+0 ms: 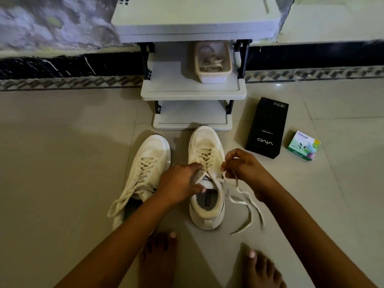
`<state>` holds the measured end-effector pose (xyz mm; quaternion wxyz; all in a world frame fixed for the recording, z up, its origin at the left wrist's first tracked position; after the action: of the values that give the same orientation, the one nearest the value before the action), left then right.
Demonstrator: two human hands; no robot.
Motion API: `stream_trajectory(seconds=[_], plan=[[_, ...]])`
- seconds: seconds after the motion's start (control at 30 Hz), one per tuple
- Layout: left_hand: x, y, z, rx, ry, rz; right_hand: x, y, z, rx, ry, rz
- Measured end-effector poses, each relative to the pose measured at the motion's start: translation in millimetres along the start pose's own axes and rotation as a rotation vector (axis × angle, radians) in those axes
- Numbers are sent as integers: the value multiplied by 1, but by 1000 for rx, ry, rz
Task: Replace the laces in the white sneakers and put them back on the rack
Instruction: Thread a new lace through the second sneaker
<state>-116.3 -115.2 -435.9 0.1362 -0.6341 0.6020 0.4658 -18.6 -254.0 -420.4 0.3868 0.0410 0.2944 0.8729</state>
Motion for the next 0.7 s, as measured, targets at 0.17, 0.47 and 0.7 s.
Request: stream_trajectory(seconds=[0.17, 0.47, 0.7], plan=[[-16, -1, 0, -51, 444, 80, 1, 13, 29, -128, -239, -10], [-17, 13, -39, 136, 715, 208, 11, 29, 57, -144, -658, 96], [-23, 18, -27, 138, 733, 174, 4, 25, 46, -67, -750, 4]])
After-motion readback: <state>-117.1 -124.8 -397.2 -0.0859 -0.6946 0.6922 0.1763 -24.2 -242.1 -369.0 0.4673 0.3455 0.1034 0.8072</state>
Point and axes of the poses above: each hand's wrist, its own y-axis away from the middle knuckle, its own x-axis out of the palm, z = x × y, the point moved 3 cm from there along -y, towards the middle knuckle, and after that the axes turned 7 degrees about y, right-handed, at the moved point
